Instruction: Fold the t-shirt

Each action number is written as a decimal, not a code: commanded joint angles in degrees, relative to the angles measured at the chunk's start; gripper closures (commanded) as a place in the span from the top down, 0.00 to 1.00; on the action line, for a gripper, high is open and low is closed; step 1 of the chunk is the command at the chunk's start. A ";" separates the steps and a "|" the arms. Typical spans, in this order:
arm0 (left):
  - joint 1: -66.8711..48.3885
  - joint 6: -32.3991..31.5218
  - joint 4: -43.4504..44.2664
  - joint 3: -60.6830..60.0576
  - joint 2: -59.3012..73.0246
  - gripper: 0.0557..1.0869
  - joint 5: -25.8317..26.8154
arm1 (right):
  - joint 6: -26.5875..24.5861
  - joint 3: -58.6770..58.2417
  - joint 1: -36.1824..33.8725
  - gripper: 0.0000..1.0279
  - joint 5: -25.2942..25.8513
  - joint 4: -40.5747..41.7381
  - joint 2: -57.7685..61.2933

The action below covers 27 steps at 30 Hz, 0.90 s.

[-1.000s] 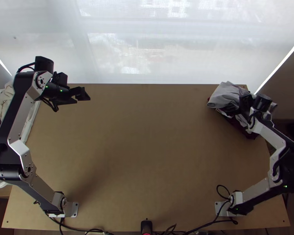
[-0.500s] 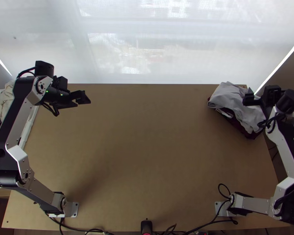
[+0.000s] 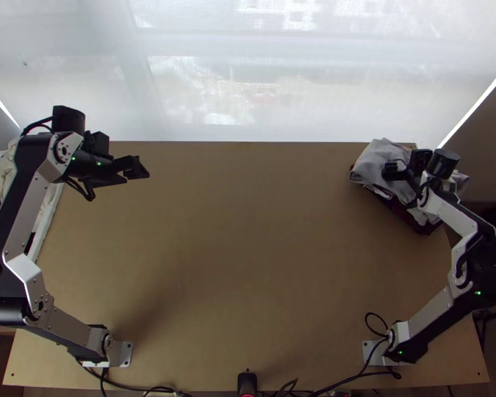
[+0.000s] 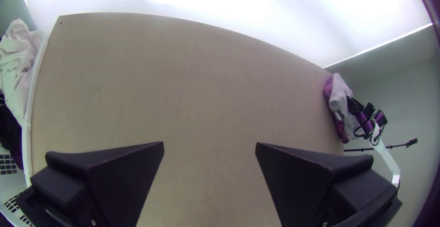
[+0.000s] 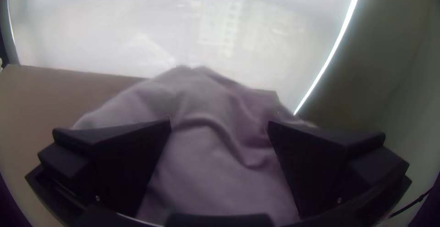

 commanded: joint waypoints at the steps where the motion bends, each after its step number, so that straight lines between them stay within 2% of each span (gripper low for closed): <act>1: 0.02 0.02 -0.82 -1.76 -1.69 0.95 -0.11 | -1.51 -5.75 -0.09 0.96 0.86 4.34 7.03; 9: -0.41 -0.07 -1.52 -2.81 -3.53 0.95 -0.55 | -4.33 -9.18 -1.40 0.96 0.77 6.36 9.05; 14: 0.02 0.29 -1.61 -4.30 -5.29 0.95 -0.91 | -3.89 -8.12 -1.32 0.96 -0.20 6.10 3.16; 22: 0.11 -0.07 -0.46 -4.74 -8.81 0.95 -0.99 | -1.60 -0.92 -0.26 0.96 -2.66 -4.62 -12.75; 27: -0.24 -0.07 2.17 -4.74 -13.64 0.95 -4.25 | -0.02 2.16 1.23 0.96 -2.83 -9.19 -22.77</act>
